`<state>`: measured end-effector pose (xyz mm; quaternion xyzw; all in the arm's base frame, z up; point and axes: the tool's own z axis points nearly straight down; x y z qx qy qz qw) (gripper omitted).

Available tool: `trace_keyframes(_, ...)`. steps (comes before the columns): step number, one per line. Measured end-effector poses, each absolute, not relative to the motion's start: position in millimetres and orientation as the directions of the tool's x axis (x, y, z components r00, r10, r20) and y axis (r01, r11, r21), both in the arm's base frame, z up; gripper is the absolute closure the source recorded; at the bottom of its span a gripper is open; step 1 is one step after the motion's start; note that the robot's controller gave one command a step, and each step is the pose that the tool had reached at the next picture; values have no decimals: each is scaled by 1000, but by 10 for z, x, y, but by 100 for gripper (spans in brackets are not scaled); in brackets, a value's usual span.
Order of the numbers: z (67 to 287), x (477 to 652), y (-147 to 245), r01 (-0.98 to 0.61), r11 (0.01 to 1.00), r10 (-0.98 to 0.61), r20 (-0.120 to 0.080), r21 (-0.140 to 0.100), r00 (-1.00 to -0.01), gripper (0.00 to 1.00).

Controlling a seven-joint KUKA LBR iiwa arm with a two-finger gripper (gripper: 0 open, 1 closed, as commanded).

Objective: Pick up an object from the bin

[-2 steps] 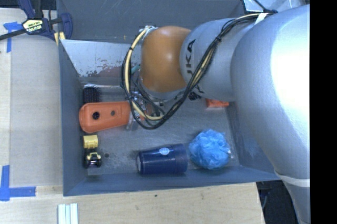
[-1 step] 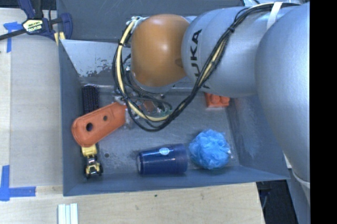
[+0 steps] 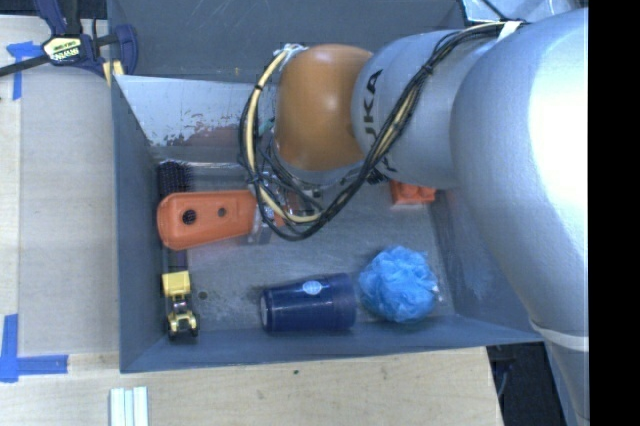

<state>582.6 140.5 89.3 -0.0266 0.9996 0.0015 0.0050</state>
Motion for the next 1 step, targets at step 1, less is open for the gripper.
trace_keyframes(1,2009,5694,1528,-326,945,-326,-18,2,-945,100)
